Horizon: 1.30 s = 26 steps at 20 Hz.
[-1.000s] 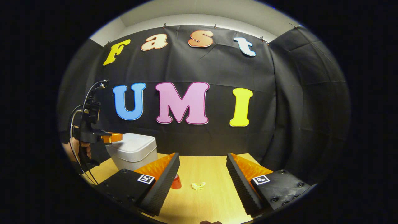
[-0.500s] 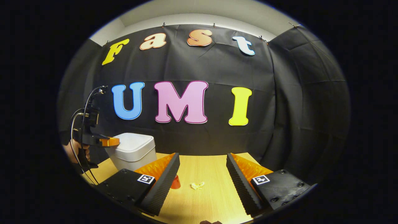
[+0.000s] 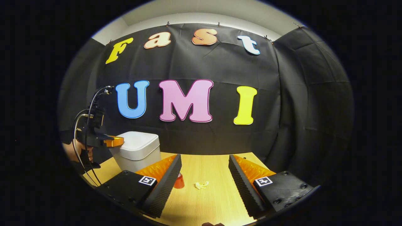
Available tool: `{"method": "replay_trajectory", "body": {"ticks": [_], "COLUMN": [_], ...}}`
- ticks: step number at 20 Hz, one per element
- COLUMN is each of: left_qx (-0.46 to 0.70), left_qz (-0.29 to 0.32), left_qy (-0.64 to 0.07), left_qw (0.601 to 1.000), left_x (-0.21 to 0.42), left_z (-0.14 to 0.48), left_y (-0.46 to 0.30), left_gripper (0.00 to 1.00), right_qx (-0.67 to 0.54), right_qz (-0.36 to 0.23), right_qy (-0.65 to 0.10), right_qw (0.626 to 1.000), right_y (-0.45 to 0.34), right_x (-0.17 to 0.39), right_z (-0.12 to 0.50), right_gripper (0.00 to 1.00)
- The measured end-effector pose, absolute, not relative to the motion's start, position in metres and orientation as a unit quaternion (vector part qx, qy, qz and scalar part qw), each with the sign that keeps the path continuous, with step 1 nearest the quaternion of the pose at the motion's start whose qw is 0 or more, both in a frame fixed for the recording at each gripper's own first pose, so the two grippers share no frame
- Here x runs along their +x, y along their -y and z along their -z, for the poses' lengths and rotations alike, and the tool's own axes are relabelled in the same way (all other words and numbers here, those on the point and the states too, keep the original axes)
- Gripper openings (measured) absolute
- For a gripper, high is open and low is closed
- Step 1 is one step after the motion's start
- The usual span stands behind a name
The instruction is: Press the lid of the desktop garbage bin to open it, pick up the crumpled paper on the desktop and throw it into the bin, then pick up the pop can on the desktop and drop it into the bin, and finally close the garbage bin lid.
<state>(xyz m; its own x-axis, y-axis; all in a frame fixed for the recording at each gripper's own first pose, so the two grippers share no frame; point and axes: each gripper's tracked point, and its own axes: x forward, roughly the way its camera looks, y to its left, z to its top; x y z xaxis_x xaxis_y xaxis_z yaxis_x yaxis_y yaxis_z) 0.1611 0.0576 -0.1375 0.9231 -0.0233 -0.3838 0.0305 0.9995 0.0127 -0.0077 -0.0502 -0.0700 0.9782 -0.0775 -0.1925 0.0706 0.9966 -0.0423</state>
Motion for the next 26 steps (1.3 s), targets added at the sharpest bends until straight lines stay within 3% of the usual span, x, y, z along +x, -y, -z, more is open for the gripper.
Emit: {"method": "replay_trajectory", "body": {"ticks": [4, 9, 14, 17, 18, 19, 22, 26], "left_qx": [0.013, 0.002, -0.063, -0.067, -0.07, -0.072, -0.066, -0.036], "left_qz": [-0.005, -0.008, -0.033, -0.013, -0.007, -0.008, -0.014, -0.015], "left_qy": [-0.189, -0.125, -0.096, -0.088, -0.086, -0.078, -0.063, -0.056], "left_qw": [0.982, 0.992, 0.993, 0.994, 0.994, 0.994, 0.996, 0.998], "left_x": [0.156, 0.138, 0.111, 0.095, 0.09, 0.087, 0.072, 0.055], "left_z": [0.123, 0.076, 0.048, 0.044, 0.042, 0.041, 0.034, 0.031], "left_y": [-0.063, -0.056, -0.053, -0.038, -0.035, -0.032, -0.03, -0.024], "left_gripper": [0.01, 0.01, 0.01, 0.04, 0.19, 0.26, 0.93, 0.93], "right_qx": [-0.01, -0.013, -0.01, -0.011, -0.011, -0.01, -0.013, -0.014], "right_qz": [0.042, 0.04, 0.034, 0.031, 0.03, 0.028, 0.022, 0.021], "right_qy": [-0.094, -0.086, -0.077, -0.074, -0.077, -0.079, -0.081, -0.088], "right_qw": [0.995, 0.995, 0.996, 0.997, 0.997, 0.996, 0.996, 0.996], "right_y": [0.053, 0.047, 0.04, 0.037, 0.036, 0.035, 0.03, 0.032], "right_x": [-0.004, -0.001, -0.001, -0.001, -0.002, -0.002, -0.001, 0.004], "right_z": [0.066, 0.061, 0.052, 0.051, 0.053, 0.055, 0.055, 0.062], "right_gripper": [0.98, 0.98, 0.98, 0.98, 0.98, 0.98, 0.98, 0.98]}}
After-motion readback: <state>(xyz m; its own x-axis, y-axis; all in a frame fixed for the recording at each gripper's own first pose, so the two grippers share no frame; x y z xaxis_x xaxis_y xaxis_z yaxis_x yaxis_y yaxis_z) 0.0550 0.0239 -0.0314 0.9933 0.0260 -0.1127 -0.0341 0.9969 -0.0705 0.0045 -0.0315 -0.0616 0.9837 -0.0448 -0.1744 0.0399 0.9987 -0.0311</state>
